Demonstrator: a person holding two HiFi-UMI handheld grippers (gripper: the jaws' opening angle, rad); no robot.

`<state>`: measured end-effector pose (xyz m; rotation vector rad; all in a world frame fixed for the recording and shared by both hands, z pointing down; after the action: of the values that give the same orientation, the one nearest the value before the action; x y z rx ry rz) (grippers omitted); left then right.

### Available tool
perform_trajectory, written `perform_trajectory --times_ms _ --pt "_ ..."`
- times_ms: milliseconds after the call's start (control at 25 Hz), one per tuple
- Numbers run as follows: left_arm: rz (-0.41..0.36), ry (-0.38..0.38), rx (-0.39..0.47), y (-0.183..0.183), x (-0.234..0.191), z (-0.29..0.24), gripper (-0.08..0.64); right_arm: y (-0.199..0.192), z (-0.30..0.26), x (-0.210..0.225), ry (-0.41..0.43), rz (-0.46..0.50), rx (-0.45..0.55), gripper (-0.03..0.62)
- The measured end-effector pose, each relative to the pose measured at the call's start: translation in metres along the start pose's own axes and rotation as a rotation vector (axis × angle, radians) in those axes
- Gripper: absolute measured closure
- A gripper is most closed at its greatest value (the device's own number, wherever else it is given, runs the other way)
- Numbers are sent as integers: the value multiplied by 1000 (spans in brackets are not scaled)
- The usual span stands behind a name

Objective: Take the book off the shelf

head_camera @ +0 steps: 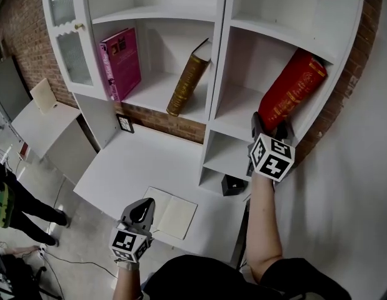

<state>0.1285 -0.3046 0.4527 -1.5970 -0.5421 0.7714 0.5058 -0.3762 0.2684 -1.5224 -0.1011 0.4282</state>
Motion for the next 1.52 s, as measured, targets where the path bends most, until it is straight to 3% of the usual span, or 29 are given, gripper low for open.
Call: perform_trajectory --times_ms 600,1040,1520 --pt "7 -4 1 0 -11 7 552 0 -18 6 -137 52 -36 282" --pt "10 -6 12 5 -18 22 552 2 -1 -1 -142 16 -22 340" --pt "27 -20 23 7 -30 54 552 9 36 -18 -139 -30 12 356"
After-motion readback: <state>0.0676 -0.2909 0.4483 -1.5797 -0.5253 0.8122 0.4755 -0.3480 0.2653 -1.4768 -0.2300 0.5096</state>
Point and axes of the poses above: the fingertips, and each gripper's own axes: z backward along the fingers, x to its right, y out of its top, the point moved 1 cm from there along z, backward along the fingers, and after that the axes turned 12 degrees about z, right-handed, at the moved point
